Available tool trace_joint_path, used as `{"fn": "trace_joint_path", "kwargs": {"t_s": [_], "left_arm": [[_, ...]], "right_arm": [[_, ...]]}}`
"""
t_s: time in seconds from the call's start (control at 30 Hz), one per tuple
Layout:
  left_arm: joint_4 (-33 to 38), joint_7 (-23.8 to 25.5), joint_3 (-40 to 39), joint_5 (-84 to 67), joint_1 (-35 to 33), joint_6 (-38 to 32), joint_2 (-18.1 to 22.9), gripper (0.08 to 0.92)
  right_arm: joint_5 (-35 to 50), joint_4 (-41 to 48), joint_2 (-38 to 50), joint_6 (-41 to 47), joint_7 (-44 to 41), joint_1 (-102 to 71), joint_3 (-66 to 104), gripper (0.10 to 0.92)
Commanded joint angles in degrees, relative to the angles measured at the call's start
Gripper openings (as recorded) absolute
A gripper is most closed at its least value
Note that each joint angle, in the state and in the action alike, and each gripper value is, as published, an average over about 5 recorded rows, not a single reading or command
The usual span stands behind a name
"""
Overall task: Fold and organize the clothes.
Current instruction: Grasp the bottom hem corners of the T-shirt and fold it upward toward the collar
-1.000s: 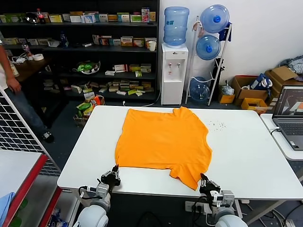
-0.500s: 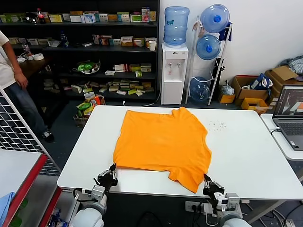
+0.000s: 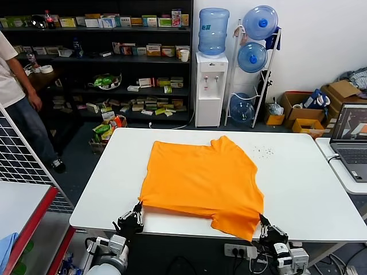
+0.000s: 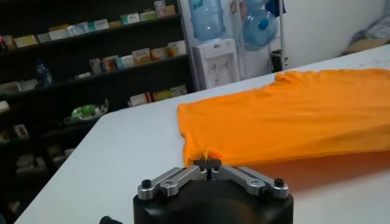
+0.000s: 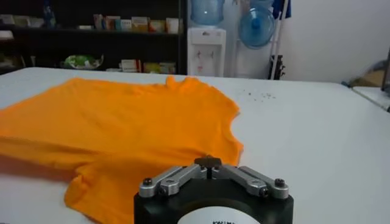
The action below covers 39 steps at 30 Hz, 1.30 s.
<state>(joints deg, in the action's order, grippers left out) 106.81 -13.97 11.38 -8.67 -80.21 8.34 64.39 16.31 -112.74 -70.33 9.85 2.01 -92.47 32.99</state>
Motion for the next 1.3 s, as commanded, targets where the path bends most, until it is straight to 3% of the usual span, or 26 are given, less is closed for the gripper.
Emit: {"fn": "trace_joint_path", "kwargs": {"t_s": [0.03, 0.4, 0.9, 1.07, 1.3], "left_arm": [[-2.5, 0.01, -0.53, 1.23, 4.19, -1.42, 2.01, 0.097], [-11.46, -0.07, -3.23, 0.95, 14.46, -1.07, 1.73, 0.097], [-17.59, 0.57, -10.11, -1.67, 23.25, -0.43, -1.03, 0.097], [-17.2, 0.48, -10.86, -3.05, 22.9, 0.56, -0.73, 0.123], [-13.99, 0.06, -9.7, -5.61, 19.21, 0.45, -1.84, 0.31]], "right_arm": [[-0.21, 4.11, 1.58, -3.48, -0.47, 4.96, 1.0, 0.123], [2.2, 17.97, 4.86, -4.29, -1.03, 22.51, -4.58, 0.123], [2.84, 27.64, 4.68, 0.17, -0.97, 32.92, -10.65, 0.126], [2.62, 28.4, 4.06, 0.46, -1.11, 33.25, -10.8, 0.208], [3.68, 22.38, 5.33, 1.81, -1.63, 28.14, -8.91, 0.408]]}}
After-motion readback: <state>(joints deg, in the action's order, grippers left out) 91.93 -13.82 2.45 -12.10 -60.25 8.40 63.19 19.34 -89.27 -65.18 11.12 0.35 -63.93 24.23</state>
